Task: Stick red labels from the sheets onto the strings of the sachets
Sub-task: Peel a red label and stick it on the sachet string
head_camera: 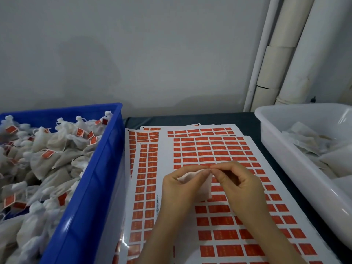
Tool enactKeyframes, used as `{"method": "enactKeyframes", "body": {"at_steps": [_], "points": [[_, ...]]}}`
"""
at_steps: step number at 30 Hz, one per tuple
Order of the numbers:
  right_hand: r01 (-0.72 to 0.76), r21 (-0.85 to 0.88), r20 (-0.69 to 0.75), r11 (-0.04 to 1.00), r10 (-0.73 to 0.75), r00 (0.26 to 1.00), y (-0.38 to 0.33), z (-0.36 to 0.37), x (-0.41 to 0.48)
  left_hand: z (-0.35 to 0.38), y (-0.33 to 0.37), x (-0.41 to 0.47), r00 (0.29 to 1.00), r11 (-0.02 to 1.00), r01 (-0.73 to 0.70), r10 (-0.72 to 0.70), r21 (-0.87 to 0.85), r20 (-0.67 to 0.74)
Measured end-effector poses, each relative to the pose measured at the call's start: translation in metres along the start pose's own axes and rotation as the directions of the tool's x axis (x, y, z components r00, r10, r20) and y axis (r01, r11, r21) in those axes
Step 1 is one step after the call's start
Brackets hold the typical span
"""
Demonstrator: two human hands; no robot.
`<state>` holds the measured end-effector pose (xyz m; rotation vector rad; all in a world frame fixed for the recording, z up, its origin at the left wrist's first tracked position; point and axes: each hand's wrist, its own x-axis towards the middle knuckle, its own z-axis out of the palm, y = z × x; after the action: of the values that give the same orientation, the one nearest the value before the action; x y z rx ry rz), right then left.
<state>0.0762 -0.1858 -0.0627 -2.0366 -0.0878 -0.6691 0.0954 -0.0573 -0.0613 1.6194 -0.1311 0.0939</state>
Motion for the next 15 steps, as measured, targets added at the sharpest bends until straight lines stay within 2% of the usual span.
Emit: {"method": "enactKeyframes", "body": {"at_steps": [5, 7, 10, 15], "points": [[0.053, -0.039, -0.025, 0.998, -0.054, 0.998, -0.001, 0.002, -0.002, -0.001, -0.002, 0.001, 0.998, 0.999, -0.012, 0.01, -0.04, -0.055], [0.04, -0.078, -0.094, 0.996, -0.048, 0.994, 0.001, -0.002, 0.001, -0.004, -0.002, 0.003, 0.998, 0.998, -0.009, 0.004, -0.066, -0.064], [0.021, -0.141, -0.193, 0.99, -0.049, 0.98, 0.006, -0.008, 0.004, -0.005, 0.0, 0.003, 0.998, 1.0, 0.0, -0.001, -0.018, -0.063], [-0.026, -0.095, -0.177, 0.995, 0.009, 0.984, 0.004, -0.011, 0.004, -0.004, -0.001, 0.002, 0.998, 1.0, 0.02, -0.019, 0.018, -0.063]]}}
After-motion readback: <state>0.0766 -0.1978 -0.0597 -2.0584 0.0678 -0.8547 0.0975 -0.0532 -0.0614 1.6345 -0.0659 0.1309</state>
